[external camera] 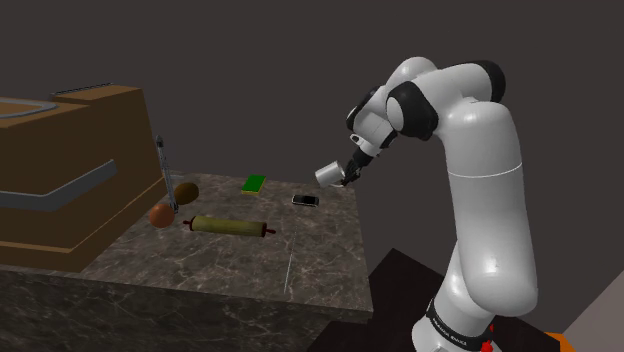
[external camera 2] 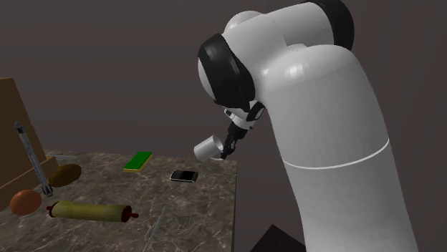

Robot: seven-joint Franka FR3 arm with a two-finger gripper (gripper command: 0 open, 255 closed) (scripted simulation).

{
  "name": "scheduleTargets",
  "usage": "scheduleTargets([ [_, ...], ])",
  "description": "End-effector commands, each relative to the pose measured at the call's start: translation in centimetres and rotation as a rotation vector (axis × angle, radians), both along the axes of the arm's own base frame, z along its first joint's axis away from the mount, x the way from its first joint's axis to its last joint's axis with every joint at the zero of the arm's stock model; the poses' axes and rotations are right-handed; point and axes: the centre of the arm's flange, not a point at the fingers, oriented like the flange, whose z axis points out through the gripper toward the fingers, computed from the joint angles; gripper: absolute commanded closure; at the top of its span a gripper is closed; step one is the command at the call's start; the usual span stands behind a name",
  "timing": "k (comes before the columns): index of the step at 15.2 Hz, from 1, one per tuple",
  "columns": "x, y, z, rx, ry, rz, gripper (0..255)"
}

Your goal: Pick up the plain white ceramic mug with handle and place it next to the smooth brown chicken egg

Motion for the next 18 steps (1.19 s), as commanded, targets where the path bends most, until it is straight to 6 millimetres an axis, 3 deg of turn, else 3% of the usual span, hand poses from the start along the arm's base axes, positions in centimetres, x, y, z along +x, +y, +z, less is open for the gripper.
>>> scheduleTargets([
  [1,0.0,0.0,1.1,0.000,0.000,0.000,255],
  [18,0.0,0.0,10.1,0.000,0.000,0.000,255],
])
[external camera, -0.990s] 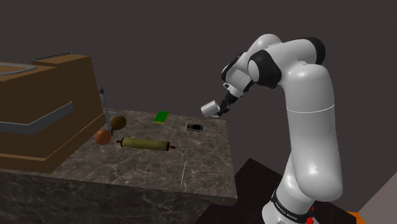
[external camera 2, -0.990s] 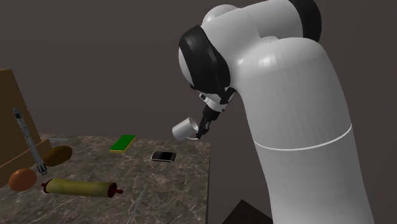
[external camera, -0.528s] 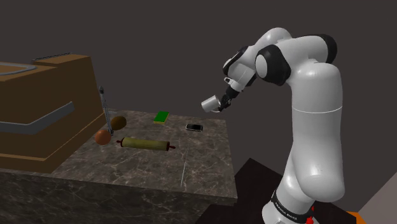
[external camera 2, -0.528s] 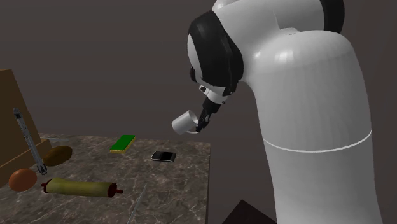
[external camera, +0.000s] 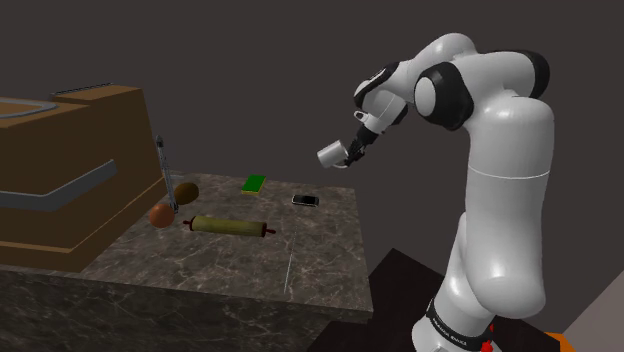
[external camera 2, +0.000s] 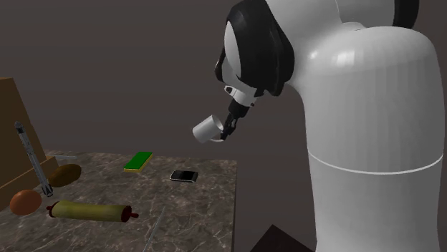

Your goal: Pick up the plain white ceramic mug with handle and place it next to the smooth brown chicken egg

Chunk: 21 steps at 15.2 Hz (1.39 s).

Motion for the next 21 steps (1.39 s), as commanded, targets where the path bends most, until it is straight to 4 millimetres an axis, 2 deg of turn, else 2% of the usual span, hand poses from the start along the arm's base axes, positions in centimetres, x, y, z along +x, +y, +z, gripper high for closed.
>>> scheduleTargets([
  [1,0.1,0.0,1.1,0.000,0.000,0.000,255],
  [11,0.1,0.0,6.2,0.000,0.000,0.000,255],
  [21,6.0,11.8,6.2,0.000,0.000,0.000,255],
])
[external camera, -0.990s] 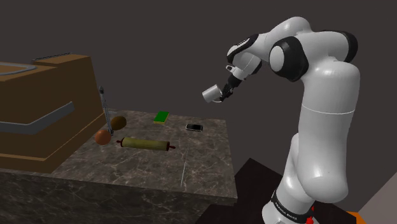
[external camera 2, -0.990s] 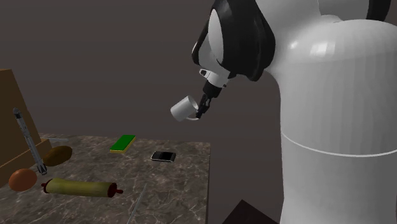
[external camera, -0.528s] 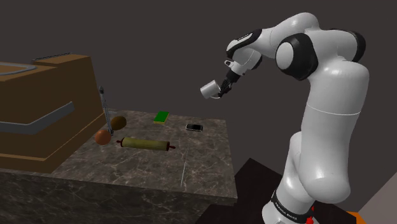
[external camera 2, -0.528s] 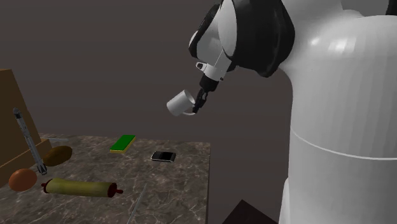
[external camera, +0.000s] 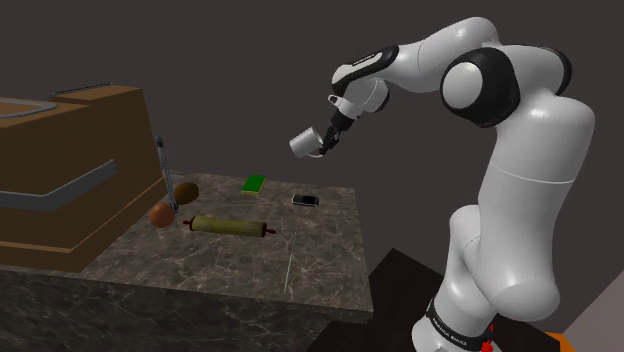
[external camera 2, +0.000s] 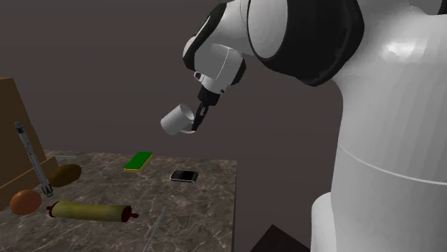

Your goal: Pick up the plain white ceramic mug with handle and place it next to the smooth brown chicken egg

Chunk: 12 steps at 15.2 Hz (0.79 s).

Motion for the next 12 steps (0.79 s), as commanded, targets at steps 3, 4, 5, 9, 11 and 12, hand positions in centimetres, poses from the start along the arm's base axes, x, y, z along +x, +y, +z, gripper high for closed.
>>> scheduleTargets([
  [3,2.2,4.7,0.2,0.000,-0.001,-0.001,255],
  [4,2.8,5.9,0.2,0.000,-0.001,-0.001,255],
  [5,3.4,7.1,0.2,0.000,-0.001,-0.001,255],
  [9,5.7,11.8,0.2,0.000,-0.001,-0.001,255],
  [11,6.9,14.2,0.2,0.000,-0.001,-0.001,255],
  [12,7.5,15.3,0.2,0.000,-0.001,-0.001,255],
])
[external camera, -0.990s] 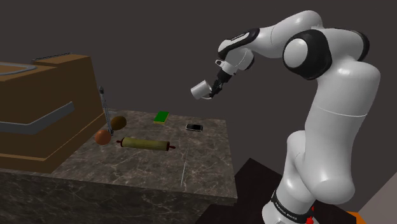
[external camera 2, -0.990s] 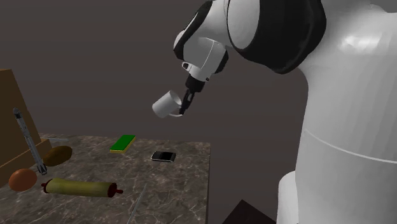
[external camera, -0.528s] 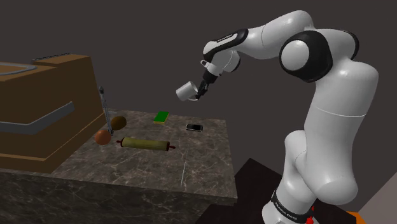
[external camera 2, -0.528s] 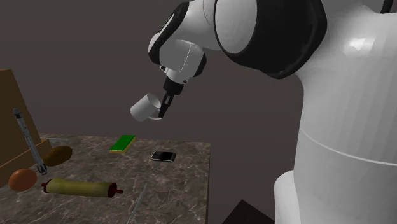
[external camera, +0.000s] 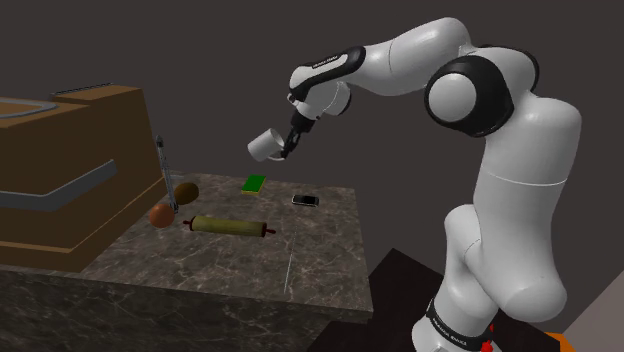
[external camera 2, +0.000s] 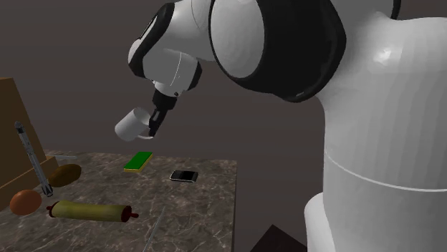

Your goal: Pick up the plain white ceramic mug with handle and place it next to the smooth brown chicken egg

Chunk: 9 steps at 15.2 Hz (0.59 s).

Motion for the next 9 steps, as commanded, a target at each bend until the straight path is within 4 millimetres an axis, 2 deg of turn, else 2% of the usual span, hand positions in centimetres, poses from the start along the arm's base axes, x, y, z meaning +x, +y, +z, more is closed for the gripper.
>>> scheduleTargets([
  [1,1.4,2.5,-0.1,0.001,0.000,-0.002,255],
  [9,6.2,11.9,-0.1,0.001,0.000,-0.002,255],
])
